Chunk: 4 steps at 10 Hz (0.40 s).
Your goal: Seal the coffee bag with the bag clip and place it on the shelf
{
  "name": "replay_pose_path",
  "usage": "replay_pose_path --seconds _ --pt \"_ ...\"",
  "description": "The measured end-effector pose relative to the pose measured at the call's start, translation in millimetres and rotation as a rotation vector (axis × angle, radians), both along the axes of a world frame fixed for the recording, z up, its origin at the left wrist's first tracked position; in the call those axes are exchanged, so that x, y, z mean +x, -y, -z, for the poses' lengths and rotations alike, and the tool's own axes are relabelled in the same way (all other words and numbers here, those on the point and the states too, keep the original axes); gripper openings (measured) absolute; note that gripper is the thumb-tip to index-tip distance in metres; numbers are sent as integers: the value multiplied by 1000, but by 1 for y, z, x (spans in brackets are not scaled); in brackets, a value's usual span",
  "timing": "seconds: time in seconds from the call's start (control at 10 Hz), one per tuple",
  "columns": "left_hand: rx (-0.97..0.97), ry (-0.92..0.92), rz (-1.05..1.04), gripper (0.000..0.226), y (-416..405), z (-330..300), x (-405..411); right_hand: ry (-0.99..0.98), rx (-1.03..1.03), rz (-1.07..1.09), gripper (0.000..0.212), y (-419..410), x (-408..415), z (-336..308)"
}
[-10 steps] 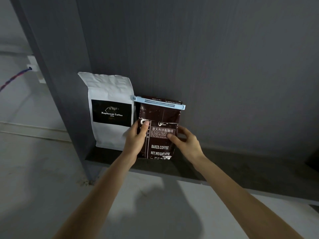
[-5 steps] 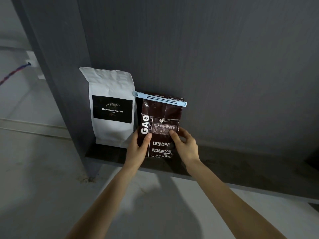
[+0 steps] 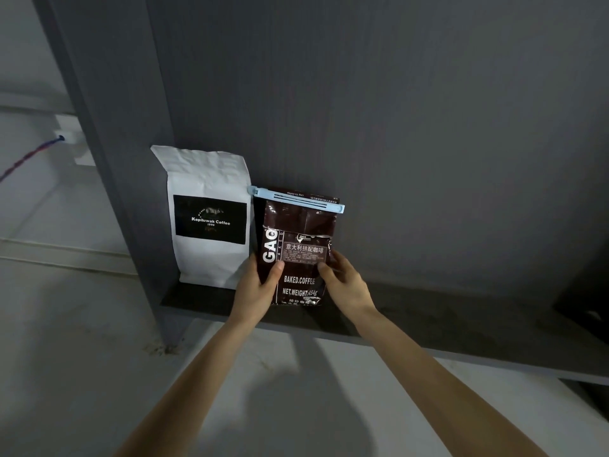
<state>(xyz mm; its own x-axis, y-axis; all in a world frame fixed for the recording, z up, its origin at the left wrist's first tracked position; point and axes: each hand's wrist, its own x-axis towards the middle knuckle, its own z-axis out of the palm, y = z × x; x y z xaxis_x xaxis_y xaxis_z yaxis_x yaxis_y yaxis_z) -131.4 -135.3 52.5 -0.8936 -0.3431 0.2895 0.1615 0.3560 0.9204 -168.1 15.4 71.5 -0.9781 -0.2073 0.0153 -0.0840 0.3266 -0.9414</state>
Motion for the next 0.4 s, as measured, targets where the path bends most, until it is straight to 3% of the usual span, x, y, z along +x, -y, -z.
replay_pose_path --seconds 0.2,0.3,0.4 --pt "-8 124 29 55 -11 -2 27 -30 391 -57 73 -26 17 -8" --pt "-128 198 14 62 -23 -10 43 -122 655 -53 80 -44 33 -22" --pt "-221 175 -31 67 -31 -23 52 -219 702 -12 82 -53 41 -33"
